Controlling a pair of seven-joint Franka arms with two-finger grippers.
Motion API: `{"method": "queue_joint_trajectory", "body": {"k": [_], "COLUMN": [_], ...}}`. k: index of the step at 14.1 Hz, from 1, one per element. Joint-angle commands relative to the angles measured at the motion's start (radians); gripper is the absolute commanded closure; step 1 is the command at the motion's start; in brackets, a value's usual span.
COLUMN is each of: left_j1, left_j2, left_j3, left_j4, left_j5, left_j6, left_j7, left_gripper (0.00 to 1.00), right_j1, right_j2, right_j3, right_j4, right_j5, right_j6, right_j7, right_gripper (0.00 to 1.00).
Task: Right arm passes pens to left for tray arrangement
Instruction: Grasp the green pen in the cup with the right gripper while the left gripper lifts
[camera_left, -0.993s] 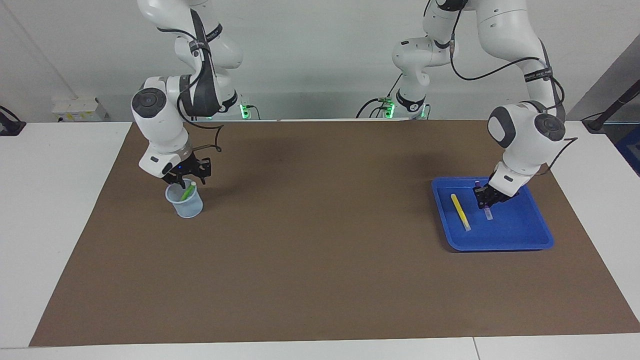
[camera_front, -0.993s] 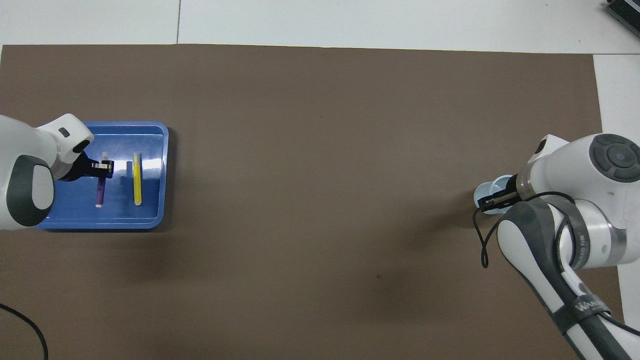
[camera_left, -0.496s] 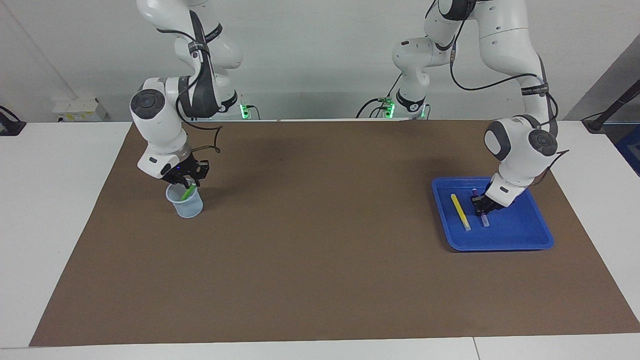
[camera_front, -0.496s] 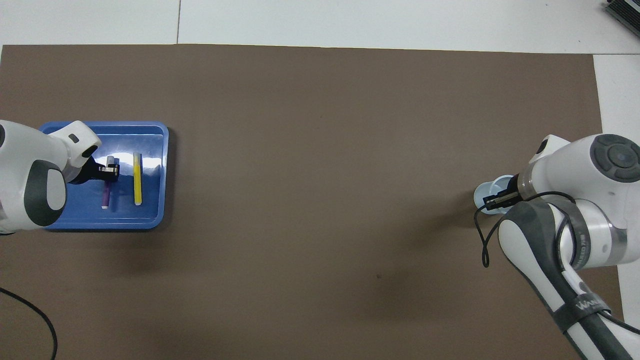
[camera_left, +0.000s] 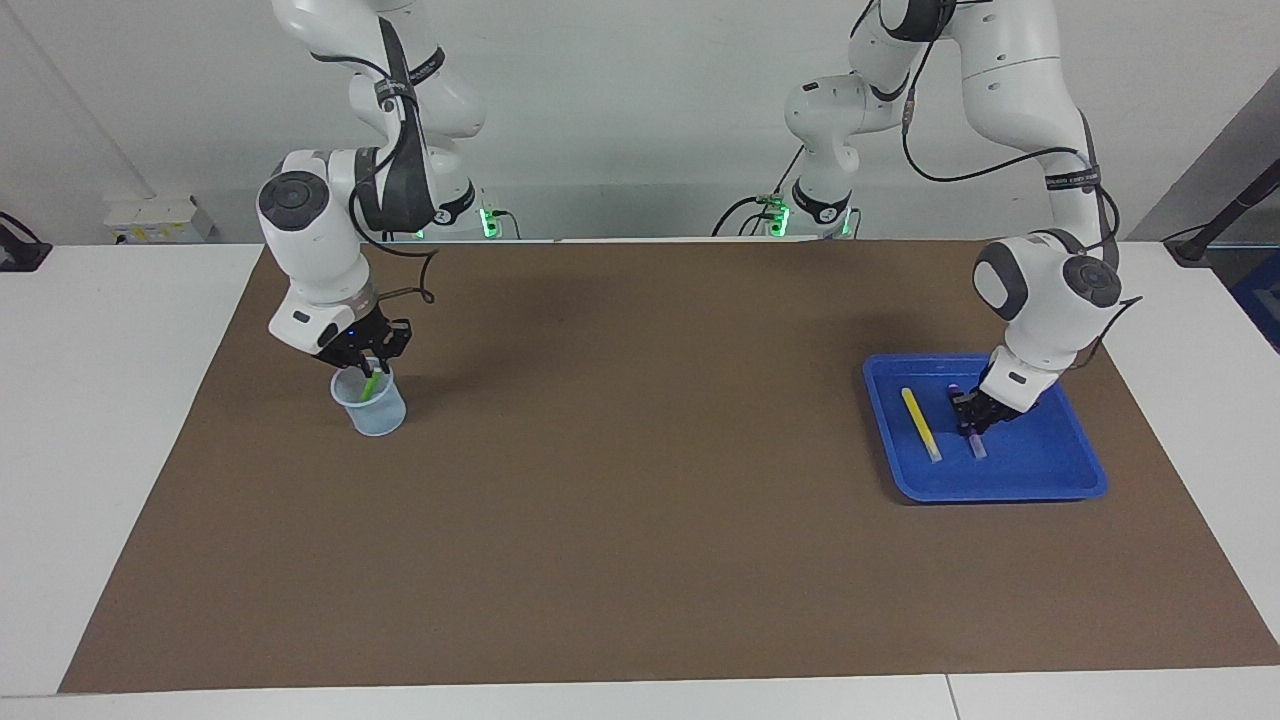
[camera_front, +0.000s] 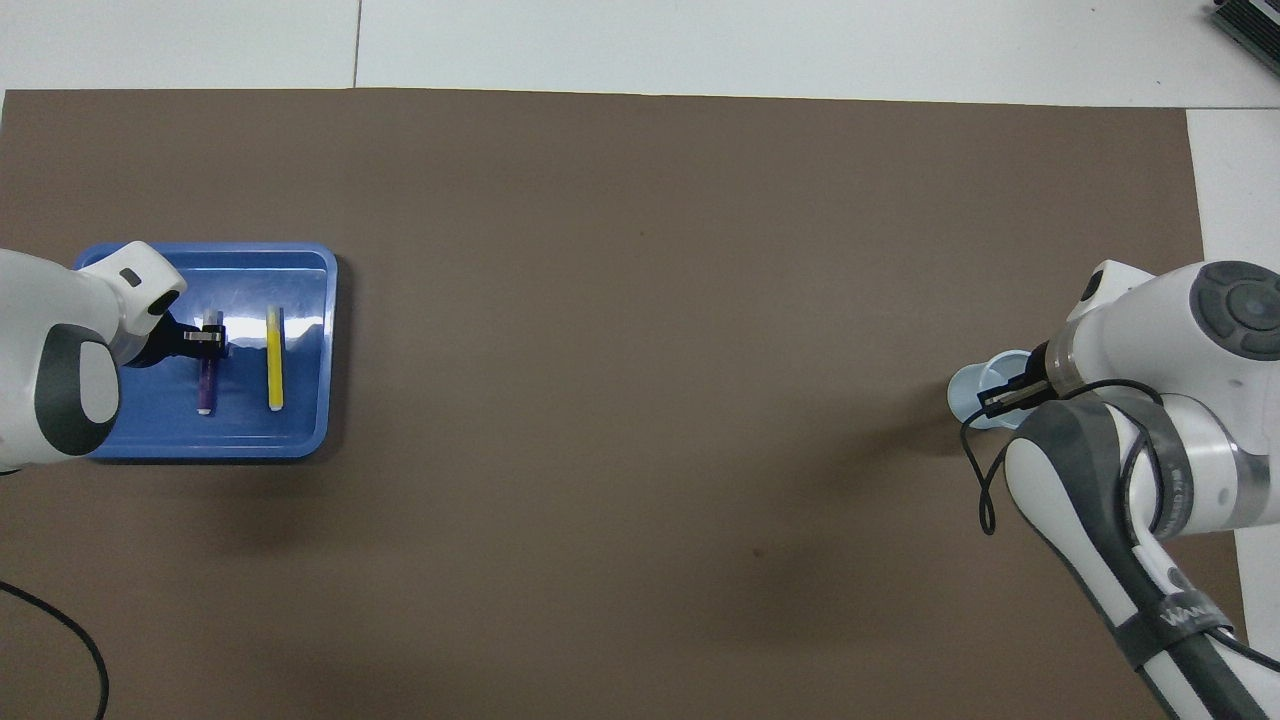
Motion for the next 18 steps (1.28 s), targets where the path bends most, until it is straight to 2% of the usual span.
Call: {"method": "queue_joint_trajectory", "body": {"k": [1, 4, 6, 7, 8, 11, 13, 15, 18], "left_j1": [0.014, 0.011, 0.006, 0.006, 0.005, -0.003, -0.012, 0.001, -0.005], "left_j2": [0.003, 0.003, 0.003, 0.003, 0.003, -0.007, -0.043, -0.078, -0.122], "left_j3": [-0.009, -0.01, -0.01, -0.012, -0.013, -0.016, -0.016, -0.016, -0.015], "left_j4": [0.011, 0.037, 0.094, 0.132, 0.172, 0.258, 0.263, 0.257, 0.246], "left_j5": [0.016, 0.006, -0.006, -0.014, -0.024, -0.05, -0.052, -0.124, -0.133], "left_j6": [0.01, -0.027, -0.086, -0.128, -0.172, -0.306, -0.329, -0.337, -0.367], "left_j7": [0.007, 0.005, 0.001, 0.001, -0.002, -0.002, -0.002, -0.002, -0.025], "left_gripper": [0.53, 0.43, 0.4, 0.29, 0.15, 0.14, 0.14, 0.14, 0.14], "right_j1": [-0.014, -0.011, -0.008, -0.002, 0.003, 0.014, 0.017, 0.034, 0.107], "right_j2": [0.007, -0.002, -0.005, -0.001, 0.005, -0.001, -0.007, -0.018, -0.018], "right_j3": [0.012, 0.015, 0.016, 0.016, 0.018, 0.048, 0.067, 0.068, 0.068], "right_j4": [0.066, 0.136, 0.201, 0.261, 0.325, 0.424, 0.447, 0.446, 0.446], "right_j5": [-0.019, -0.039, -0.045, -0.045, -0.045, -0.022, 0.086, 0.213, 0.395], "right_j6": [-0.09, -0.168, -0.241, -0.298, -0.356, -0.444, -0.446, -0.446, -0.382], "right_j7": [-0.053, -0.123, -0.182, -0.214, -0.237, -0.237, -0.208, -0.066, 0.199], "right_gripper": [1.0, 1.0, 1.0, 1.0, 1.0, 1.0, 1.0, 1.0, 1.0]}}
